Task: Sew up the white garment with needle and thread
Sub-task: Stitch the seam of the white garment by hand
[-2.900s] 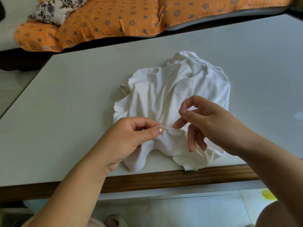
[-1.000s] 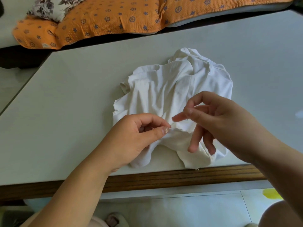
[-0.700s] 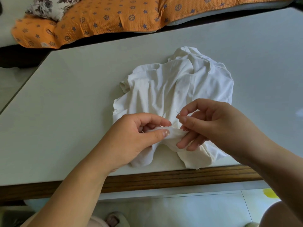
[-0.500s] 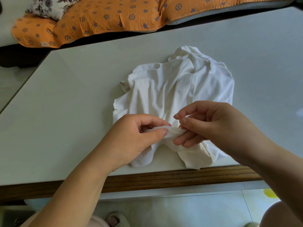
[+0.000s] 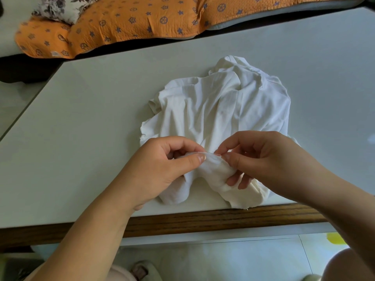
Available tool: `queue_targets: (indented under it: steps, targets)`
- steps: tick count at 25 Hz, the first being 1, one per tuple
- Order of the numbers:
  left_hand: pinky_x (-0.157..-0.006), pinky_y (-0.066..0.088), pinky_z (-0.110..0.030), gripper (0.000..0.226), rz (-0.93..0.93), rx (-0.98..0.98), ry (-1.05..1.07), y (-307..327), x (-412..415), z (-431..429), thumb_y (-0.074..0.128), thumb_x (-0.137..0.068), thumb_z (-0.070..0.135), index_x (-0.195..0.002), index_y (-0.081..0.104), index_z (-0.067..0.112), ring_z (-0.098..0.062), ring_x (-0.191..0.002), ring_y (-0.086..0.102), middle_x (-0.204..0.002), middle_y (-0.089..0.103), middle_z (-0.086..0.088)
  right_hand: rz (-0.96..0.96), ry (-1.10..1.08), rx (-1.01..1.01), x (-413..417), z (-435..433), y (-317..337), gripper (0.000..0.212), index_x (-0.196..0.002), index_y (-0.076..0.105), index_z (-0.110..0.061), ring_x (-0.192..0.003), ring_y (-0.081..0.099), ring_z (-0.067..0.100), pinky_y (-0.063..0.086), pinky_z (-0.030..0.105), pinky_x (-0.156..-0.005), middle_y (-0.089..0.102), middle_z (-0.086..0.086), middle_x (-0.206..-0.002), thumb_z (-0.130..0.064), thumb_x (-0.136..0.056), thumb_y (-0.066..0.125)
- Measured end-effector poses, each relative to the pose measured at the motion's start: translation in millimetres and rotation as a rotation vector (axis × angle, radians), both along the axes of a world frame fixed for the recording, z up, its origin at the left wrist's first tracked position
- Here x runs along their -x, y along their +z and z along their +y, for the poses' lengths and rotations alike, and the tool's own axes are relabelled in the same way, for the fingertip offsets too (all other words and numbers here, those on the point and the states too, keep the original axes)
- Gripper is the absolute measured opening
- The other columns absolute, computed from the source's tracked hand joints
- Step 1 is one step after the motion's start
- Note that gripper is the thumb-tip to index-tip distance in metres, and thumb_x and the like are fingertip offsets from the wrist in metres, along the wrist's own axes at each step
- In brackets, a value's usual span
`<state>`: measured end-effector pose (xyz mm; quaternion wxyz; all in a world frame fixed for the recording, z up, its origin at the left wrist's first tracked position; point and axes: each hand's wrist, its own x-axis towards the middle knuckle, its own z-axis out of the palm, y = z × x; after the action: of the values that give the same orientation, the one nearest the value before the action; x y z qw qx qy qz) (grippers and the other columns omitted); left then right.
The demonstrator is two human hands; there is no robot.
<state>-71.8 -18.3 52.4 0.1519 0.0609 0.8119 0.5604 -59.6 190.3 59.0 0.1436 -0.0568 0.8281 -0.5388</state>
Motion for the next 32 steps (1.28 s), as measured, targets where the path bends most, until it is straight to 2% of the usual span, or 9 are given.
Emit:
queue_targets:
  steps: [6, 10, 16, 22, 28, 32]
  targets:
    - [-0.076, 0.050, -0.025, 0.014, -0.026, -0.033, 0.016, 1.1, 0.5, -0.9, 0.072, -0.071, 0.036, -0.082, 0.078, 0.029, -0.010, -0.078, 0.061, -0.089, 0.070, -0.013, -0.015, 0.019, 0.023, 0.2, 1.1, 1.0, 0.013, -0.086, 0.072, -0.026, -0.060, 0.071, 0.020, 0.057, 0.026, -0.068, 0.073, 0.003, -0.066, -0.018, -0.089, 0.062]
    - [-0.071, 0.048, -0.019, 0.013, -0.036, -0.043, 0.014, 0.9, 0.6, -0.7, 0.081, -0.072, 0.038, -0.081, 0.077, 0.028, -0.006, -0.074, 0.059, -0.078, 0.068, 0.000, -0.023, 0.021, 0.041, 1.3, 1.9, 0.0, 0.014, -0.086, 0.072, -0.025, -0.060, 0.071, 0.019, 0.057, 0.023, -0.068, 0.074, 0.003, -0.066, -0.016, -0.090, 0.063]
    - [-0.066, 0.047, -0.014, 0.020, -0.042, -0.073, 0.032, 2.3, 0.7, 0.5, 0.071, -0.063, 0.041, -0.077, 0.077, 0.028, -0.002, -0.069, 0.059, -0.072, 0.067, 0.007, -0.047, 0.030, 0.076, 2.3, 2.8, -1.4, 0.013, -0.087, 0.072, -0.021, -0.062, 0.072, 0.020, 0.058, 0.022, -0.066, 0.074, 0.006, -0.068, -0.012, -0.092, 0.063]
    - [-0.075, 0.048, -0.021, 0.018, -0.058, -0.074, 0.039, 1.4, 1.1, 0.4, 0.071, -0.066, 0.038, -0.079, 0.077, 0.026, -0.005, -0.074, 0.060, -0.075, 0.068, 0.004, -0.057, 0.047, 0.106, 3.3, 3.2, -3.5, 0.013, -0.086, 0.074, -0.020, -0.067, 0.074, 0.022, 0.059, 0.025, -0.067, 0.074, 0.006, -0.071, -0.012, -0.091, 0.065]
    - [-0.083, 0.047, -0.026, 0.019, -0.124, -0.108, 0.017, -1.8, 0.4, 3.4, 0.080, -0.069, 0.039, -0.081, 0.078, 0.025, -0.007, -0.084, 0.064, -0.083, 0.072, 0.002, -0.100, 0.068, 0.227, 2.8, -0.1, -6.6, 0.010, -0.087, 0.075, -0.014, -0.067, 0.074, 0.027, 0.055, 0.021, -0.057, 0.073, 0.010, -0.075, -0.011, -0.088, 0.066]
    - [-0.091, 0.047, -0.033, 0.016, -0.204, -0.202, 0.053, -3.9, 1.1, 4.8, 0.077, -0.073, 0.030, -0.085, 0.077, 0.019, -0.013, -0.092, 0.065, -0.091, 0.073, -0.006, -0.151, 0.035, 0.331, 3.3, -3.2, -7.7, 0.012, -0.087, 0.073, -0.010, -0.068, 0.074, 0.032, 0.056, 0.025, -0.054, 0.070, 0.021, -0.076, -0.018, -0.080, 0.067]
